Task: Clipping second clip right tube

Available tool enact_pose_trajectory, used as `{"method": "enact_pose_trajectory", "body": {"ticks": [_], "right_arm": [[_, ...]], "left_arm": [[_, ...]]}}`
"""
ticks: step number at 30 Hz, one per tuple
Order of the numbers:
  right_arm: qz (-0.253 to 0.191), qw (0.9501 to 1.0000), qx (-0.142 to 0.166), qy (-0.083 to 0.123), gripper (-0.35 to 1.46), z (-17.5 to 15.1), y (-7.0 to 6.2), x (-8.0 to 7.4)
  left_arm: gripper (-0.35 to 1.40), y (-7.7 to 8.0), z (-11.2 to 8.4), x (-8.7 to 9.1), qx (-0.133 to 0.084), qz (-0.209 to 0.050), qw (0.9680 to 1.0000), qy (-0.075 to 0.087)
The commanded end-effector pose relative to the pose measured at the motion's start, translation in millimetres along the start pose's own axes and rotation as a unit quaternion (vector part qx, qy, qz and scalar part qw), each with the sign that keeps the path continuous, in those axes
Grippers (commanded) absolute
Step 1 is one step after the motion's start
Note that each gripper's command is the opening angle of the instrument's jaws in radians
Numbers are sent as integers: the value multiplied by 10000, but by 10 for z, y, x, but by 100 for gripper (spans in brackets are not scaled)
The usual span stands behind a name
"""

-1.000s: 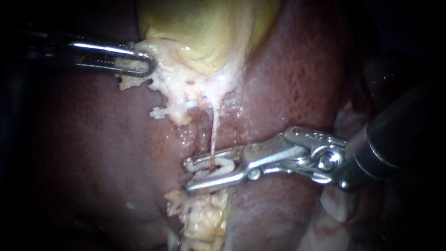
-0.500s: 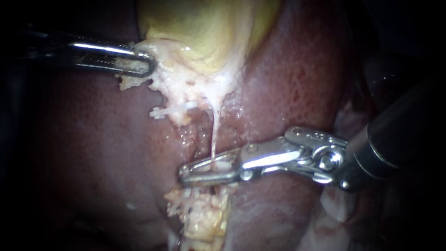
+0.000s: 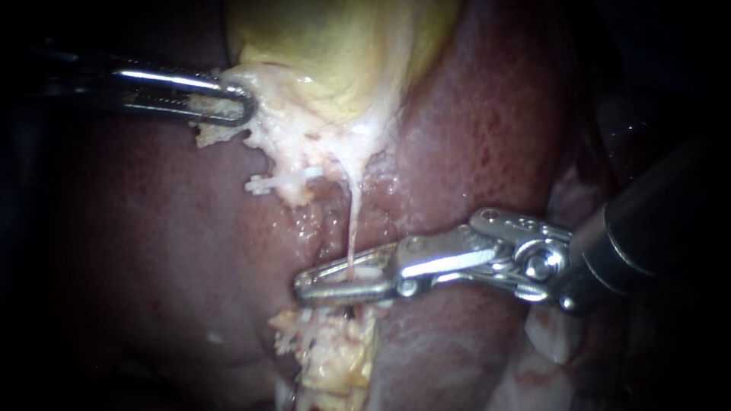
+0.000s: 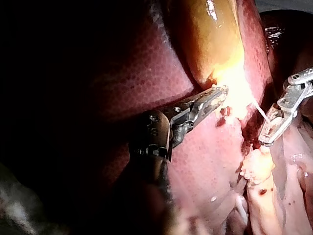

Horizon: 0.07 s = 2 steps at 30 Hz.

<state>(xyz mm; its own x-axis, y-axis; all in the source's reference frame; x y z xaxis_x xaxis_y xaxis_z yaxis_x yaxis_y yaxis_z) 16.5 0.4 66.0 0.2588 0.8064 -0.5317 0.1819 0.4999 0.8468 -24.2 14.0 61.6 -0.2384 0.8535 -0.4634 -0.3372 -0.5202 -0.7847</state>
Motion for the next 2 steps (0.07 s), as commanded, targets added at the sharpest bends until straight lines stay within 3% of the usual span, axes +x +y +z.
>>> {"method": "enact_pose_trajectory", "body": {"ticks": [1,2], "right_arm": [[2,10000,-2,2,-35,0,1,-1],[3,10000,-3,2,-35,0,2,-1]], "left_arm": [[-35,0,0,0,-2,-1,10000,0],[-35,0,0,0,-3,-1,10000,-1]]}}
